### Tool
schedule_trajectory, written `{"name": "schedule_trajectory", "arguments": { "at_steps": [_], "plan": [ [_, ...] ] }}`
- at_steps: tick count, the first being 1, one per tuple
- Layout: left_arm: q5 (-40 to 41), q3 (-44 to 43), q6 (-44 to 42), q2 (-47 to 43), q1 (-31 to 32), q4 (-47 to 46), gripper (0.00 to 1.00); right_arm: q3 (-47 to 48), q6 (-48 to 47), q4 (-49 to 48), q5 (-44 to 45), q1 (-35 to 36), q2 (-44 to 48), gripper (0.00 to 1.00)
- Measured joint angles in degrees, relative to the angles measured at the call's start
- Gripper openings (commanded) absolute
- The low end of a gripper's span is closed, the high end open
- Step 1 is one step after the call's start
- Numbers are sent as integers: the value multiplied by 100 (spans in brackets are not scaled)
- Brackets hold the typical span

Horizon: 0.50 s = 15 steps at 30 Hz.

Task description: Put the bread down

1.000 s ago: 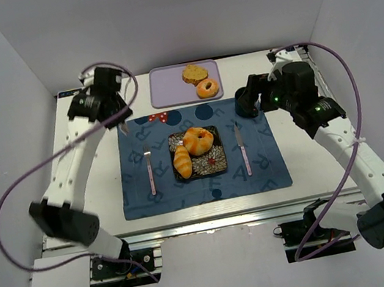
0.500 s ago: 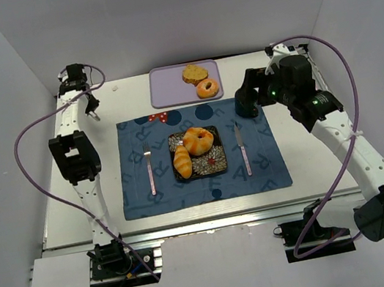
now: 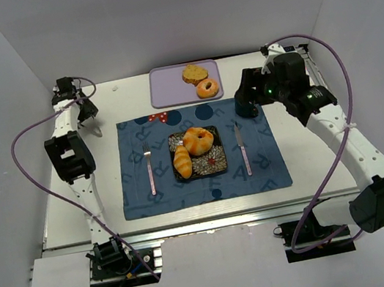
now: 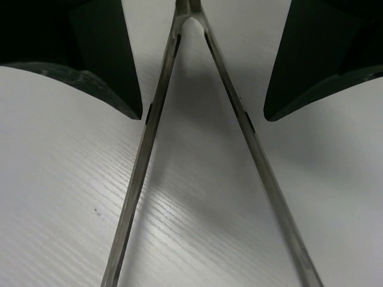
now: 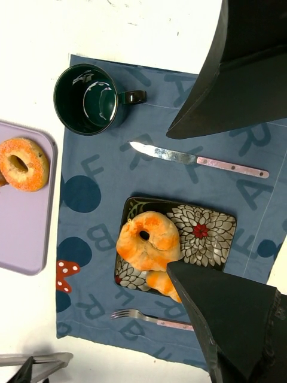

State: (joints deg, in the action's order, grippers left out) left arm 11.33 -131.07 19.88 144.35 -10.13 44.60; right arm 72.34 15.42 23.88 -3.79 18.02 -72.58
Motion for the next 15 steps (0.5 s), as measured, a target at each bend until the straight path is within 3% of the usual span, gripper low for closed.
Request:
{"name": "schedule_trajectory", "arguments": {
  "at_steps": [8,12,15],
  "plan": [
    [-286,258,39,-487,-35,284,98,326,66,164,0,0,-166,89],
    [-649,1622,280,-1996,-26,306,98,846,83,568,37,0,-428,89],
    [-955,2975,446,-3792,-26,214,98,1034,131,732,33,0,-586,89]
  ]
}}
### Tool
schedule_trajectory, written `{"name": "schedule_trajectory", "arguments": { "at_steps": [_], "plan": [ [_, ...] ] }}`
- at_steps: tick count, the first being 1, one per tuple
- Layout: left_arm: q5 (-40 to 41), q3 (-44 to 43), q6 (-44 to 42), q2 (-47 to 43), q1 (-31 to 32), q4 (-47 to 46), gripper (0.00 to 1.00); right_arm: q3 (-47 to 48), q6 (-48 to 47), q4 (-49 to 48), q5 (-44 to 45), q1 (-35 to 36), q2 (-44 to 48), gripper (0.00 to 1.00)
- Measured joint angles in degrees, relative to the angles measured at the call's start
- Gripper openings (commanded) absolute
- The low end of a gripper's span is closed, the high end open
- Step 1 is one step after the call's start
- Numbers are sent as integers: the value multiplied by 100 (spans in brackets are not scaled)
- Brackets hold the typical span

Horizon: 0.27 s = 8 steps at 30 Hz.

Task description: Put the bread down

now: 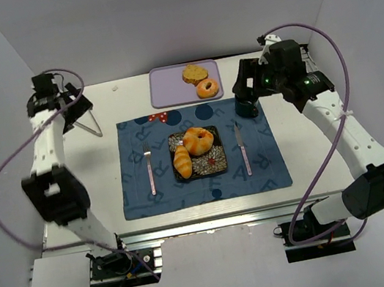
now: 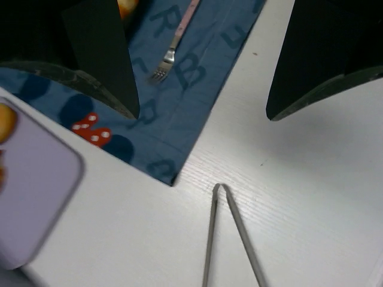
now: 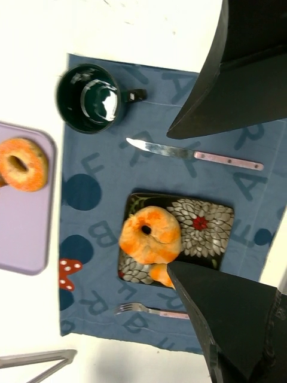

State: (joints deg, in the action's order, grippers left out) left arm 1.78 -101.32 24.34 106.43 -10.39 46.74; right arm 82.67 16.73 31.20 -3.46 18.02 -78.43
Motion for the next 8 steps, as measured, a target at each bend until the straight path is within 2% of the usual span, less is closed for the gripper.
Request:
{"name": "schedule_trajectory", "arguments": {
  "at_steps": [5,8],
  "plan": [
    [-72,1513,212,-2994,103,-44,98,-37,236,44,-59,79,-59,90],
    [-74,1821,295,-4162,153,267,98,-76,367,-11,-114,195,-127,90]
  ]
}}
